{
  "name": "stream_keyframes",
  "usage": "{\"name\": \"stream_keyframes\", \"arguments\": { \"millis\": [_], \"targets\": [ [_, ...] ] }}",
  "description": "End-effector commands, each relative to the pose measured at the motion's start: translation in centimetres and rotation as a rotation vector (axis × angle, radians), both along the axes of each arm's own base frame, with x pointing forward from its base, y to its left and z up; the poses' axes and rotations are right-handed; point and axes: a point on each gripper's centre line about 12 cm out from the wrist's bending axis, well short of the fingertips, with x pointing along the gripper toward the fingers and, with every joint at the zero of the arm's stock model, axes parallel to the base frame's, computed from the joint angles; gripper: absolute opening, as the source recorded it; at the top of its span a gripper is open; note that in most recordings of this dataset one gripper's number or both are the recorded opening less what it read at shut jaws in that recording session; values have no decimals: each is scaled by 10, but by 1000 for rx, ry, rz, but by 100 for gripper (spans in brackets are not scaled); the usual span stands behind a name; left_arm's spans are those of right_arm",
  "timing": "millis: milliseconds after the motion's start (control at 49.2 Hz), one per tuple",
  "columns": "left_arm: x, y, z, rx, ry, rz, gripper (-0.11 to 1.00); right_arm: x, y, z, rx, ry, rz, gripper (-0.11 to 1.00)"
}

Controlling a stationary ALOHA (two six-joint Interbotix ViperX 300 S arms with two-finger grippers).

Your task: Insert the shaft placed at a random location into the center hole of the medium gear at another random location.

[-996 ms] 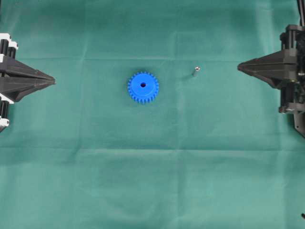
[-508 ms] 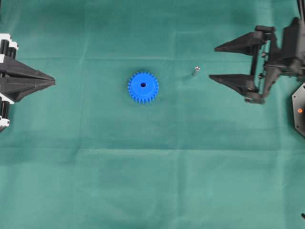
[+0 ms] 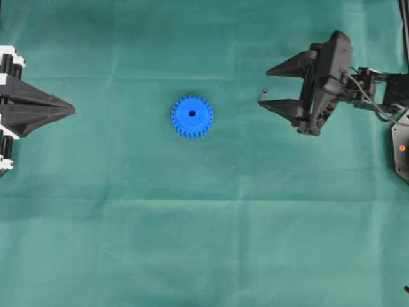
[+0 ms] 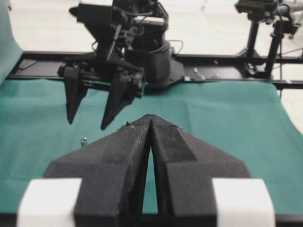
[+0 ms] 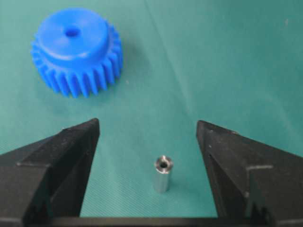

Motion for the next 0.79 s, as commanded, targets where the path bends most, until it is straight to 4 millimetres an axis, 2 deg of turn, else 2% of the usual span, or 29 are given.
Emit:
{"name": "stream_keyframes", "arguments": {
  "millis": [0,224,407,508,691,773],
  "targets": [
    [2,-1,7,4,-15,-4,0,7,-5,-1,9,-15,-18,84],
    [2,0,7,3,-12,-2,0,9,-6,-23,27,34,-28,84],
    [2,0,5,5,-3,-2,0,9,-6,-24,26,29,-28,77],
    [2,0,5,5,-2,-2,0,8,-6,-24,26,33,-29,63],
    [2,0,5,5,-2,-2,0,7,-7,-26,28,38,-33,16],
    [2,0,5,3,-2,-2,0,7,-10,-24,27,34,-41,13]
  ]
}}
